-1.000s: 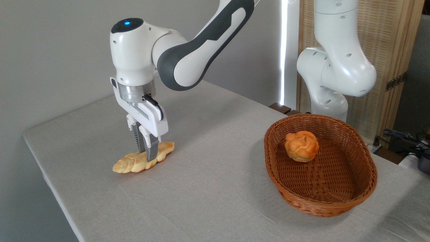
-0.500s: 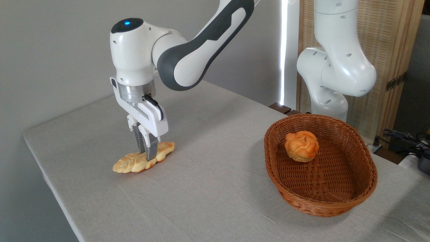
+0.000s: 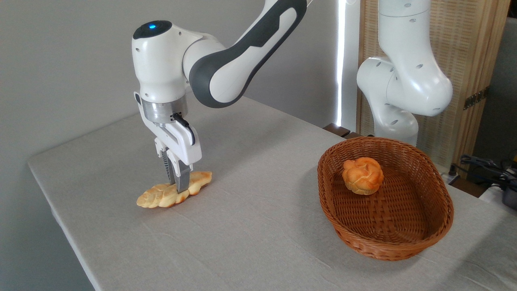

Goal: Put bread into the basket
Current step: 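Close the gripper around the middle of the bread roll, then lift the bread roll and carry it over the wicker basket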

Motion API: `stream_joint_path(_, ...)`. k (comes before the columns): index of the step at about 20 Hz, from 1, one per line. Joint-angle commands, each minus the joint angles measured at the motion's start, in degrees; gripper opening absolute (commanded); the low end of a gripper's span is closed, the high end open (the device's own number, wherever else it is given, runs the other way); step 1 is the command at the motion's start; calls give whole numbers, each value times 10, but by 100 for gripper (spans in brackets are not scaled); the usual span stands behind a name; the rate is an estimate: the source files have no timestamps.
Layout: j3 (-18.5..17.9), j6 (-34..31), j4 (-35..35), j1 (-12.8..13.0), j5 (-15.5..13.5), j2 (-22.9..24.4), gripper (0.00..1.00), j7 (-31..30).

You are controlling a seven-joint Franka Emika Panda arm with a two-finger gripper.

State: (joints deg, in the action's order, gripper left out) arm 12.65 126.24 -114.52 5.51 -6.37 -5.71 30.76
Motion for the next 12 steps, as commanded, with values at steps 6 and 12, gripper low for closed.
stream_joint_path(6, -62, -165, 26, -2, 7, 111, 0, 81)
stream_joint_path(12, -171, -360, 23, 1, 46, 211, 0, 322)
